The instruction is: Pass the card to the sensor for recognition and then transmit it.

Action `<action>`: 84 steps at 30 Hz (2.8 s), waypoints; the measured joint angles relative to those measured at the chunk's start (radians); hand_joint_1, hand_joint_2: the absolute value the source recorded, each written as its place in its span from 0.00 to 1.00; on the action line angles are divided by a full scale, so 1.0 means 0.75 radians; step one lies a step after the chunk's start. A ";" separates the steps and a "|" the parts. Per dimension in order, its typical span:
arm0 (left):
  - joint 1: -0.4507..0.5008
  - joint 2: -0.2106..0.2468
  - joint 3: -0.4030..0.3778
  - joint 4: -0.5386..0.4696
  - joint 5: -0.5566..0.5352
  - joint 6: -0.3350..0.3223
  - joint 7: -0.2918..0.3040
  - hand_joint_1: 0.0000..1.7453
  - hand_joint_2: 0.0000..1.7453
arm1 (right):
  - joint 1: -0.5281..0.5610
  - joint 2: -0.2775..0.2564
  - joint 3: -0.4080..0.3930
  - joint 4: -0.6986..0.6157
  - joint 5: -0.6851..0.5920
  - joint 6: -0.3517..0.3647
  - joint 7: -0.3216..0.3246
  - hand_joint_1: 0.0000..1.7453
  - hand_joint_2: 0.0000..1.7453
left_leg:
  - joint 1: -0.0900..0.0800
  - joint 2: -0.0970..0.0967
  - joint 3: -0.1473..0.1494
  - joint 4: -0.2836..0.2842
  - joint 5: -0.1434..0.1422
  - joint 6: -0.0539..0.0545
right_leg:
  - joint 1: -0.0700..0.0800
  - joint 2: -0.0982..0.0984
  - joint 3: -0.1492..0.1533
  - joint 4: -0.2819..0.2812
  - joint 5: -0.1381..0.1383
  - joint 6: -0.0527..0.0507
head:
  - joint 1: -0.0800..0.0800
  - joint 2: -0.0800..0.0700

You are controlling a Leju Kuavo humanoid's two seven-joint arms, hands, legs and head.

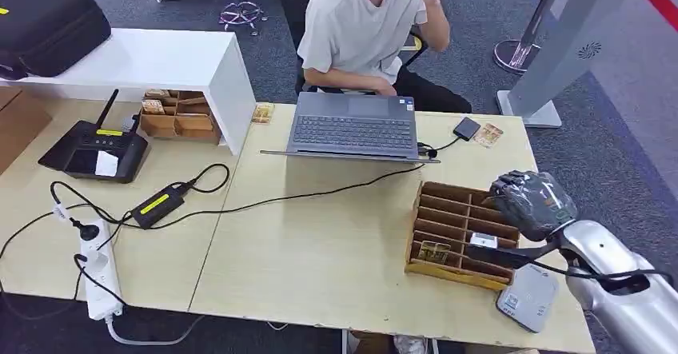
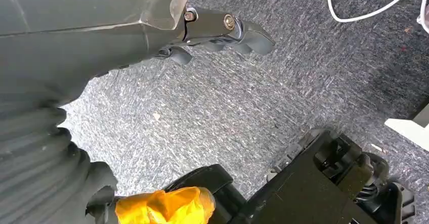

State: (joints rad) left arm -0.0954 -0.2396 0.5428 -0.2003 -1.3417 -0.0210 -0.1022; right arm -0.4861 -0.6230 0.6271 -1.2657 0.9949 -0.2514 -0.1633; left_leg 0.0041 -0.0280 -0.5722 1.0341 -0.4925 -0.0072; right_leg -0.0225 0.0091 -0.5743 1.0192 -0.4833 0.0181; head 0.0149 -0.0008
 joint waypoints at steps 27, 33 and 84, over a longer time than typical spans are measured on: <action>-0.001 -0.001 0.000 0.000 -0.009 0.007 0.012 0.00 1.00 | 0.058 0.020 -0.053 -0.058 0.019 -0.251 -0.037 1.00 1.00 | 0.000 0.000 0.000 0.000 0.000 0.000 | 0.000 0.000 0.000 0.000 0.000 0.000 | 0.001 0.000; -0.001 -0.002 0.000 0.000 -0.007 0.015 0.016 0.00 1.00 | 0.133 0.031 -0.113 -0.197 0.054 -0.302 -0.036 1.00 1.00 | 0.000 0.000 0.000 0.000 0.000 0.000 | 0.000 0.000 0.000 0.000 0.000 0.000 | 0.001 0.000; -0.001 -0.002 0.000 0.000 0.002 0.008 0.020 0.00 1.00 | 0.003 0.011 0.051 -0.129 0.028 0.081 0.069 0.00 1.00 | 0.000 0.000 0.000 0.000 0.000 0.000 | 0.000 0.000 0.000 0.000 0.000 0.000 | 0.001 0.000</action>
State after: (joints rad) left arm -0.0963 -0.2407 0.5428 -0.2003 -1.3401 -0.0153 -0.0874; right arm -0.4838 -0.6146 0.6653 -1.3623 1.0159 -0.1903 -0.1118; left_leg 0.0041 -0.0279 -0.5724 1.0340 -0.4924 -0.0072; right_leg -0.0226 0.0090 -0.5741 1.0192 -0.4832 0.0181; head 0.0153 -0.0008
